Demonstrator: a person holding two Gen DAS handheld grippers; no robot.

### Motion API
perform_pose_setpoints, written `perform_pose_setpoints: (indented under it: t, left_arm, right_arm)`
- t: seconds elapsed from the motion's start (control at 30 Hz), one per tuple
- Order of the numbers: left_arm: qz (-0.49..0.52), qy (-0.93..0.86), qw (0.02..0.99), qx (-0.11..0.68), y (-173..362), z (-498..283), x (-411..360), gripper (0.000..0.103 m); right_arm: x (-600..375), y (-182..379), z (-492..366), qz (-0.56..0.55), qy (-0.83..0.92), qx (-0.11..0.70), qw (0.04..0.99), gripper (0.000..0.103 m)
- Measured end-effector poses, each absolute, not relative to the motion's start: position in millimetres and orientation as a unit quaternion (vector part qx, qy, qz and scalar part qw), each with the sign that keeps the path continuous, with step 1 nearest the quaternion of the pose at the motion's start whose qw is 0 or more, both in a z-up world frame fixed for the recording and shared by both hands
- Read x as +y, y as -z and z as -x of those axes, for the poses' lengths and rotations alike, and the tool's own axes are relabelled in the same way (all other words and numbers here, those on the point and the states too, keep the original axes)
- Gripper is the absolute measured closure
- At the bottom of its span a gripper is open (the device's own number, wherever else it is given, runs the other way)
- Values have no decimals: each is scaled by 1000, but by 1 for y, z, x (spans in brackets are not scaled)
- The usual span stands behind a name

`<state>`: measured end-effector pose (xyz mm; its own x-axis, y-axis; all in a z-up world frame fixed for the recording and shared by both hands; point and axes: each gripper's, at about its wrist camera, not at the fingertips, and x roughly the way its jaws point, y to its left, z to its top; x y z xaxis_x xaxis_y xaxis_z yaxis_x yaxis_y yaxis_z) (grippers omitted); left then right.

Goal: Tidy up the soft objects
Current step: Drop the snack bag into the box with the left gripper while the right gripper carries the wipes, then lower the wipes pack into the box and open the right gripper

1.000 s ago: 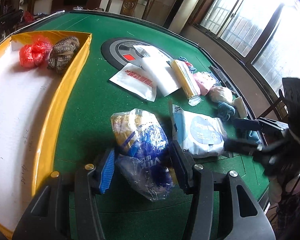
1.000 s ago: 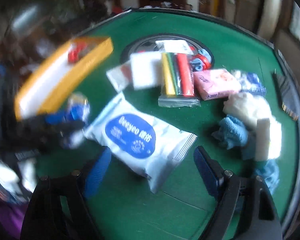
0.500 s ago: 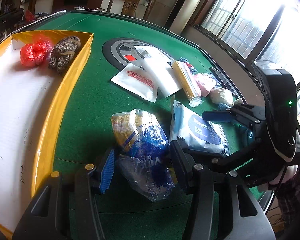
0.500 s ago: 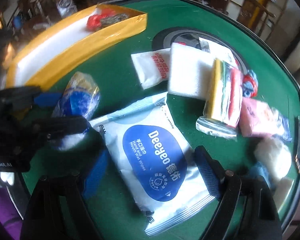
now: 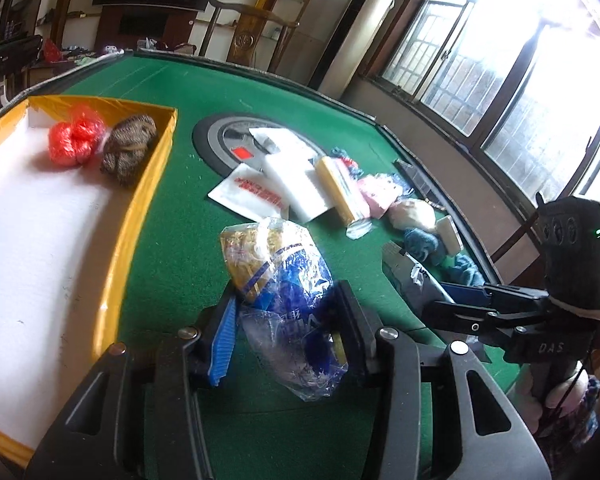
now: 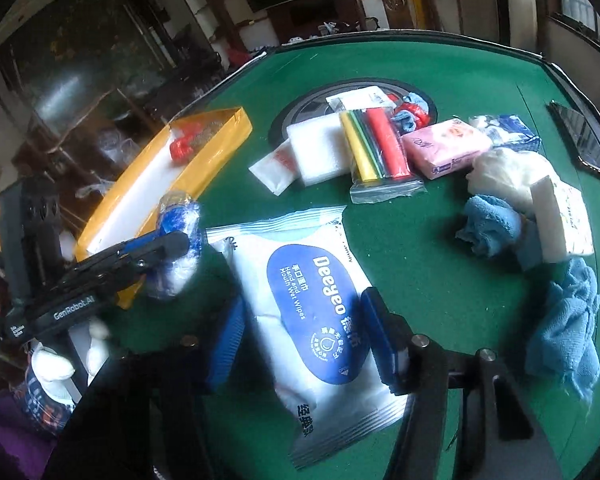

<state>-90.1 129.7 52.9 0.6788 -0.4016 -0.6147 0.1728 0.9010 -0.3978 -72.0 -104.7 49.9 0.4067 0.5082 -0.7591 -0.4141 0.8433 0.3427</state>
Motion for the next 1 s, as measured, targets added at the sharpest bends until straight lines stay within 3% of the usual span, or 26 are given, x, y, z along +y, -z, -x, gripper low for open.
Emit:
perform_pose_setpoints:
  t: [0.43, 0.9, 1.0]
  left_arm:
    - [124, 31, 925, 357, -108, 71, 256, 59]
    - [118, -58, 891, 434, -43, -41, 343, 58]
    - [130, -72, 886, 439, -36, -51, 349, 58]
  right_arm:
    - [-1, -102, 36, -91, -366, 444, 812, 50]
    - [166, -60, -21, -82, -363, 503, 780, 50]
    - [182, -54, -26, -77, -354, 511, 779, 59]
